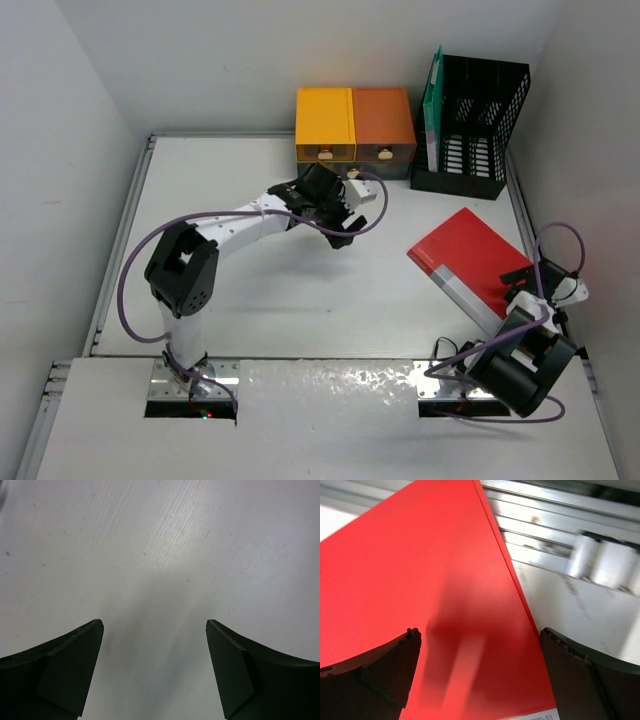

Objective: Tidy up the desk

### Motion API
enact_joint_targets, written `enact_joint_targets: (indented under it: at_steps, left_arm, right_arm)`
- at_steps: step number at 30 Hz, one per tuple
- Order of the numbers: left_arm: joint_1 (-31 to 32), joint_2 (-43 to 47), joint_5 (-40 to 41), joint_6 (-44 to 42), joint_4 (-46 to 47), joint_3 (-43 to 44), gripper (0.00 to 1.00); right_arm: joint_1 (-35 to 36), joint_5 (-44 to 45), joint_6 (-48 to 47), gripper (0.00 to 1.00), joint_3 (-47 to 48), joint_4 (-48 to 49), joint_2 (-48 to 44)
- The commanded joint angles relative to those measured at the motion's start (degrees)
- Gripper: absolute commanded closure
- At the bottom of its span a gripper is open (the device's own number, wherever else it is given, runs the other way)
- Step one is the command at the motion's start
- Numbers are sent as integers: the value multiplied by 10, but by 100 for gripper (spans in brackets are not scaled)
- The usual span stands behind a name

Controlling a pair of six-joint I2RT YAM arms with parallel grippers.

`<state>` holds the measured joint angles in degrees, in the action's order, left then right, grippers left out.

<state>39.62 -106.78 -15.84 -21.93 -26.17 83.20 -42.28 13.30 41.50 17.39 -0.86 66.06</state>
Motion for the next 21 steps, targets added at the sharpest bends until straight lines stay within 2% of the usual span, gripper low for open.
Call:
enact_joint_targets:
  at_steps: [1,4,6,7,9,13,17,21]
  left_arm:
    - [12,5,-3,38,91,7,18]
    - [19,-30,-41,54,102,53,18]
    - [19,-66,-86,64,104,78,18]
    - [18,-84,-142,79,119,87,18]
    - [18,-104,-165,101,137,85,18]
    - [16,-150,-184,131,128,103,17]
    - [1,-157,-189,152,161,92,17]
    - [-2,-187,-182,166,152,108,17]
  right_arm:
    - [5,-99,-12,2,2,33,31]
    - [25,-133,-37,4,2,81,55]
    - [51,-204,-59,5,25,98,105]
    - [77,-222,-87,5,57,85,146]
    - [107,-214,-113,6,84,61,180]
    - [156,-214,-133,9,80,90,209]
    - [171,-209,-138,10,75,94,204]
    - [196,-213,-144,10,68,106,195]
